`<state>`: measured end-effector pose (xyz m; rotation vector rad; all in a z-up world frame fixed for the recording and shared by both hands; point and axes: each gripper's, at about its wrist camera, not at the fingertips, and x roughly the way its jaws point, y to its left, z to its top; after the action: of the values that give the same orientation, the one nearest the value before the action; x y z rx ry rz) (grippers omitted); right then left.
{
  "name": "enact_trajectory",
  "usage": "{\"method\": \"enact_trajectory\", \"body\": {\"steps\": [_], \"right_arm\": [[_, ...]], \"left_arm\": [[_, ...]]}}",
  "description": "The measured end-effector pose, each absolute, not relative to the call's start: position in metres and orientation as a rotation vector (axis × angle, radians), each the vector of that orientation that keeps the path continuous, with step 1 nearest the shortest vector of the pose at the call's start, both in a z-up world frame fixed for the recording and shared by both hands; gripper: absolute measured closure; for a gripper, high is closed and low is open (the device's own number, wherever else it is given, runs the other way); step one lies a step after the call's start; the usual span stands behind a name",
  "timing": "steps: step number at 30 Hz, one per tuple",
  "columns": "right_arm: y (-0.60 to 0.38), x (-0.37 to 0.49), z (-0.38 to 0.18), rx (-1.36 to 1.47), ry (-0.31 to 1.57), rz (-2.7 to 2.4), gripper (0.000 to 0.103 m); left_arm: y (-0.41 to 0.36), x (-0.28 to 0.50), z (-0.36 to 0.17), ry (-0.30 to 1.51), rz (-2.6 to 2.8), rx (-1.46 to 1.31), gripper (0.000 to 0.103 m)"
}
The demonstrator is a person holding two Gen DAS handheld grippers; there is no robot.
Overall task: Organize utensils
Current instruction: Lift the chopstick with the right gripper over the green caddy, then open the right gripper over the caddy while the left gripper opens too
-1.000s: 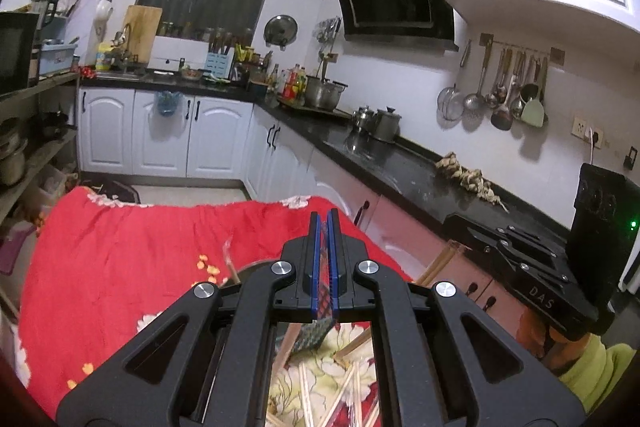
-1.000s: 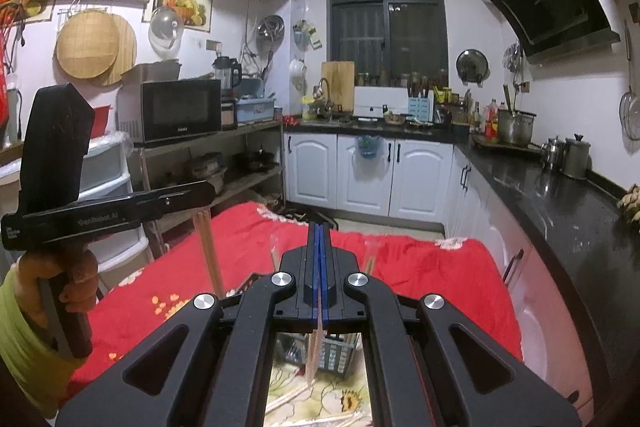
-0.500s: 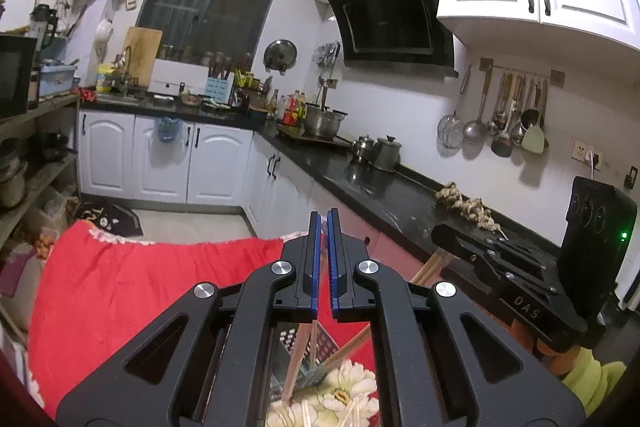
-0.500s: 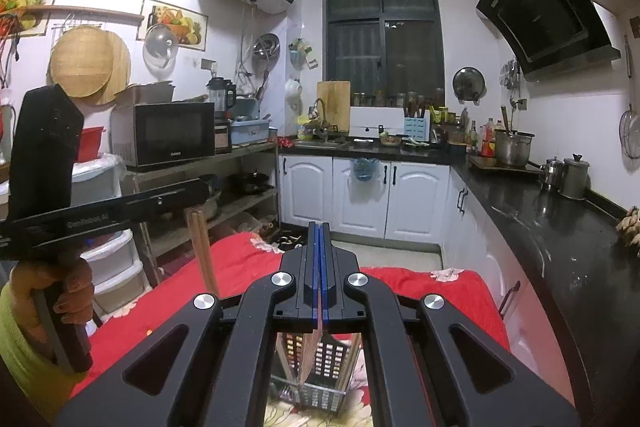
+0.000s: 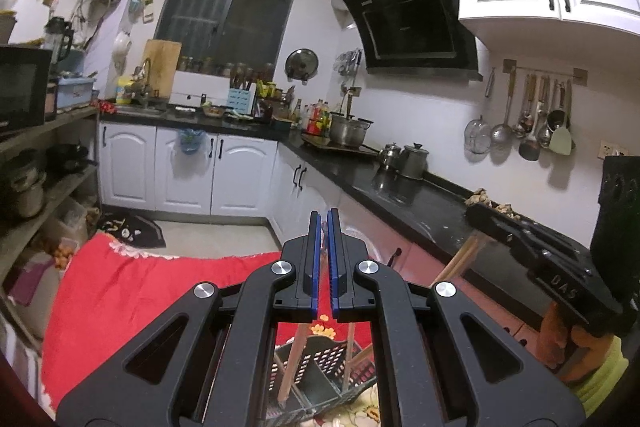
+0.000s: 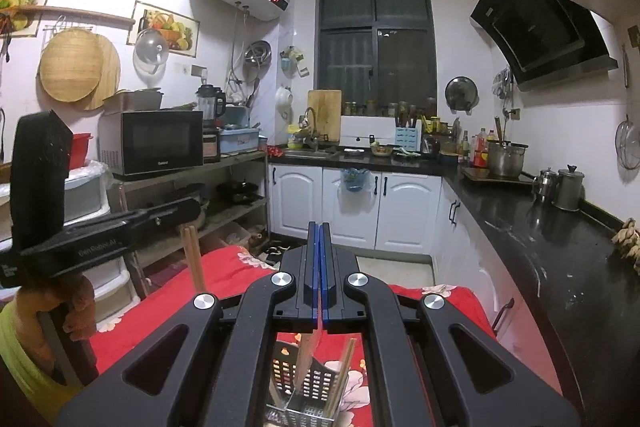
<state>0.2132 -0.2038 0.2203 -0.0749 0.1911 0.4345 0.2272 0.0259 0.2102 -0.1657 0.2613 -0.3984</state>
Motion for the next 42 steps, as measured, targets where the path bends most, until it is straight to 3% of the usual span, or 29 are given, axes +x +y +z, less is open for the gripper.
{"method": "enact_trajectory", "body": {"steps": [26, 27, 29, 30, 34, 36, 37, 39, 42], "right_arm": [[-0.197, 0.245, 0.149, -0.024, 0.325, 0.399, 0.1], [-0.198, 0.246, 0.147, -0.017, 0.326, 0.397, 0.098], [-0.2, 0.245, 0.145, -0.009, 0.326, 0.394, 0.074], [-0.201, 0.243, 0.144, -0.007, 0.324, 0.392, 0.068], [-0.205, 0.238, 0.14, 0.002, 0.326, 0.389, 0.061], [-0.208, 0.236, 0.139, 0.008, 0.32, 0.384, 0.052], [-0.209, 0.234, 0.139, 0.01, 0.318, 0.379, 0.05], [-0.212, 0.23, 0.138, 0.01, 0.307, 0.364, 0.047], [-0.216, 0.223, 0.138, 0.016, 0.289, 0.35, 0.038]], "left_arm": [[0.023, 0.25, 0.132, 0.367, -0.373, -0.165, 0.101], [0.024, 0.251, 0.13, 0.371, -0.37, -0.167, 0.097], [0.027, 0.25, 0.126, 0.379, -0.363, -0.176, 0.084], [0.028, 0.251, 0.125, 0.385, -0.36, -0.179, 0.079], [0.033, 0.248, 0.12, 0.402, -0.345, -0.185, 0.065], [0.036, 0.244, 0.12, 0.399, -0.337, -0.189, 0.048], [0.037, 0.242, 0.12, 0.395, -0.337, -0.192, 0.044], [0.042, 0.235, 0.122, 0.374, -0.337, -0.212, 0.022], [0.046, 0.226, 0.127, 0.345, -0.332, -0.227, 0.011]]}}
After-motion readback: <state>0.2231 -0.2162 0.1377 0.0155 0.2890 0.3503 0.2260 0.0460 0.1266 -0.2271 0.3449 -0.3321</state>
